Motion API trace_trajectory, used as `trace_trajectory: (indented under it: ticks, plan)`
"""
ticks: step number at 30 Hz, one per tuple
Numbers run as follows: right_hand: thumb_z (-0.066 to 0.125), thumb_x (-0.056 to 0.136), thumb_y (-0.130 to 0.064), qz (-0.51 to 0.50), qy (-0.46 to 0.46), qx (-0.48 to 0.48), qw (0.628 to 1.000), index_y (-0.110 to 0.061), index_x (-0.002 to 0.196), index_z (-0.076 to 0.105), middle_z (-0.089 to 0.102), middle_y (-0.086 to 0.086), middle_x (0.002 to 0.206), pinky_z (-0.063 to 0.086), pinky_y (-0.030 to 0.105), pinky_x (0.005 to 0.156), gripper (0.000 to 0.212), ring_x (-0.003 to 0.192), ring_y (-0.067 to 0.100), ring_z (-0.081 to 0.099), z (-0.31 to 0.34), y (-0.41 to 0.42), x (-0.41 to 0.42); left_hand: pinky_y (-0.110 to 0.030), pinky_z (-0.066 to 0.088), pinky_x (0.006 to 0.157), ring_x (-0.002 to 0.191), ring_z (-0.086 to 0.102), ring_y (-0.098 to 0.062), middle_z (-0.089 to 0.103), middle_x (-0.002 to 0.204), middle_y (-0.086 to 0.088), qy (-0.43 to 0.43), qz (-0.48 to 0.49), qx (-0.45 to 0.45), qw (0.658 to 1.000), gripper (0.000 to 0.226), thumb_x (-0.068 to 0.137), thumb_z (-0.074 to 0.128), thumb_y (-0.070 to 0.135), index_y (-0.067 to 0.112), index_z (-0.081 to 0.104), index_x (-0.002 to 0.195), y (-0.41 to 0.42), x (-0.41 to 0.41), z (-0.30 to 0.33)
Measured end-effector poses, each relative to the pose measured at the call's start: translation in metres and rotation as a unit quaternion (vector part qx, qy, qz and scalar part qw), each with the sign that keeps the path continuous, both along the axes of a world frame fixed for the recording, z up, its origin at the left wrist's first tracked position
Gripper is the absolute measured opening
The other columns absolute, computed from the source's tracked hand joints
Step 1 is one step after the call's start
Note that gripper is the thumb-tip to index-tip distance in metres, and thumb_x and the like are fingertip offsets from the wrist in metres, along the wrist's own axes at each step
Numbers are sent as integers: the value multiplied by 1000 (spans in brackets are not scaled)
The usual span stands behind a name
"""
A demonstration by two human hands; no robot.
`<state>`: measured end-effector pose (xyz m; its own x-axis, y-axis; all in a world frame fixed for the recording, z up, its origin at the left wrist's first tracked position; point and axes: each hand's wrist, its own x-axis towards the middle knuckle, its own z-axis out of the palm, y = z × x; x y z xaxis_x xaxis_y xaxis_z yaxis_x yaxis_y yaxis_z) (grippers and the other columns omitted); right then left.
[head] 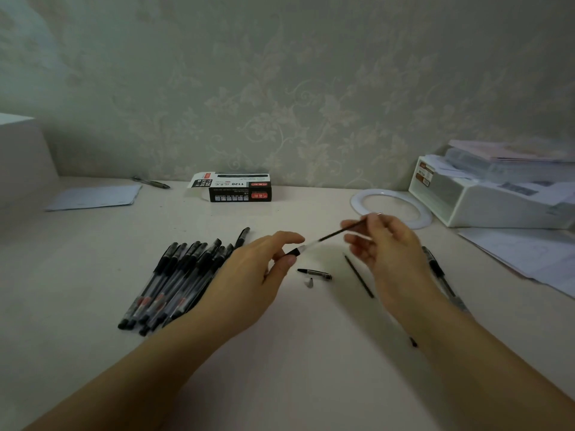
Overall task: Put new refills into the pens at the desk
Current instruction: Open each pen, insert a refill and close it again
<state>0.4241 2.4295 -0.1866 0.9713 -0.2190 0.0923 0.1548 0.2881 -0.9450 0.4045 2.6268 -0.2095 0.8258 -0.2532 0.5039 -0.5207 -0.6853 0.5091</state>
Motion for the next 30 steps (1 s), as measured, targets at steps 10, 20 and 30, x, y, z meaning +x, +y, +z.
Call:
trace_trajectory:
  ticks: [10,20,30]
  plan:
    - [70,88,-30,-88,-54,-510,854,-24,79,67,65,-14,69,40,8,55,11,66,-1,60,-19,-23,9,-11,34,59,69,51,3,56,81,18,28,148,0,989,16,92,57,30,28,58,108,19,8,5]
    - [67,88,-18,-56,-30,-634,770,-18,93,70,63,-4,83,49,32,70,6,79,16,58,-23,-25,8,-26,36,56,66,48,-11,59,80,4,90,276,72,954,11,87,58,26,18,60,93,42,13,10]
    - [64,91,-25,-80,-97,-627,769,-22,96,68,62,-6,89,37,26,61,8,80,11,54,-21,-15,4,-25,36,52,66,52,-14,56,72,5,116,270,161,942,23,74,67,42,22,55,74,49,5,16]
